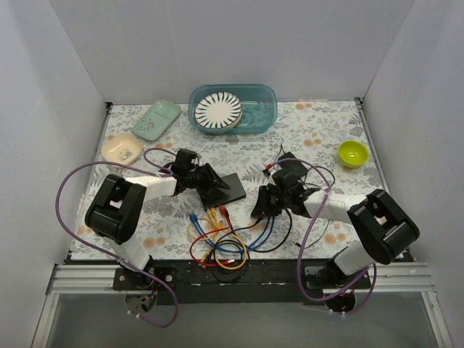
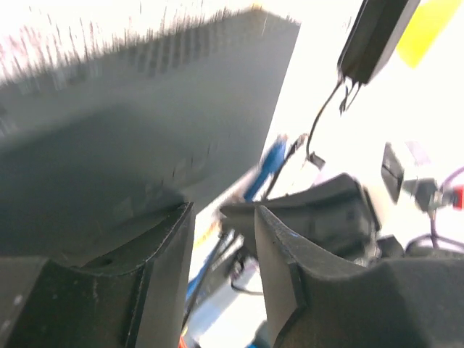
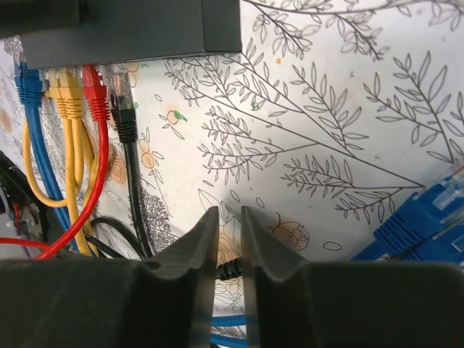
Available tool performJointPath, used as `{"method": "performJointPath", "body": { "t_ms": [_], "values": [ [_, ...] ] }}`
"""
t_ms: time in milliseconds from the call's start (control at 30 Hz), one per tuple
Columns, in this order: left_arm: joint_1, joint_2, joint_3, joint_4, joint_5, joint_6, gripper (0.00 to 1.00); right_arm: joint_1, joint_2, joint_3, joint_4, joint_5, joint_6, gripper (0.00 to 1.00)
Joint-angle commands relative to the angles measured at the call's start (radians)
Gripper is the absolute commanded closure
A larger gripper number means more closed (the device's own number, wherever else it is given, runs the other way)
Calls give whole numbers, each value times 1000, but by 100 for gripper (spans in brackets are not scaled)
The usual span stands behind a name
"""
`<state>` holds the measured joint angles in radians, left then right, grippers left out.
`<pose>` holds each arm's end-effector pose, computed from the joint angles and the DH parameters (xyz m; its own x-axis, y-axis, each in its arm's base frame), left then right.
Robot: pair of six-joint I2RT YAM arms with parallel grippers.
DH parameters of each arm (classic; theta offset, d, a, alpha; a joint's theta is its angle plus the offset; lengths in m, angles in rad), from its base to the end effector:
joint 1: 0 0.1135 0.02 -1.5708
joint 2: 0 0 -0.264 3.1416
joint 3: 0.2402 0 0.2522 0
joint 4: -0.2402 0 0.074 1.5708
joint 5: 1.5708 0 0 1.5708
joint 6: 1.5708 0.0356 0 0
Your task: Pull the plug from the switch port
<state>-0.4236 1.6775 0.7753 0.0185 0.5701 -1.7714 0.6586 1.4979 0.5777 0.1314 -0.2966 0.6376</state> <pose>0.2774 -0.1462 0.1406 -0.5045 -0.6775 0.5353 -0.8218 0.1865 -0.5384 0.2095 0.1753 0.1416 -0.8962 0.0263 -0.4428 -0.2672 0.7649 0.5861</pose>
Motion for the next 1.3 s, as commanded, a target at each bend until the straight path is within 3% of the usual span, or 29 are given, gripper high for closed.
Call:
{"method": "performJointPath", "body": {
  "t_ms": [0, 67, 267, 433, 600, 767, 1100, 1267],
  "values": [
    [29, 27, 82, -113, -104, 101, 62, 19, -5, 92, -73, 19, -105, 68],
    [52, 27, 97, -124, -96, 105, 61, 39, 10, 163, -85, 43, -139, 62],
    [63, -122, 38, -144, -64, 76, 61, 55, 102, 347, -130, 85, -158, 60],
    [63, -303, -67, -178, -52, 43, 61, 49, 202, 467, -151, 137, -116, 61],
    [60, -381, -142, -210, -73, 23, 63, 13, 340, 626, -87, 179, -61, 62],
    [60, -433, -183, -232, -64, 38, 73, -36, 531, 836, -182, 154, -50, 72],
    [57, -293, -185, -295, -98, 158, 79, -68, 668, 1017, -260, 102, -95, 74],
    [57, -171, -145, -315, -90, 196, 87, -67, 693, 1009, -285, 76, -92, 74]
  ]
}}
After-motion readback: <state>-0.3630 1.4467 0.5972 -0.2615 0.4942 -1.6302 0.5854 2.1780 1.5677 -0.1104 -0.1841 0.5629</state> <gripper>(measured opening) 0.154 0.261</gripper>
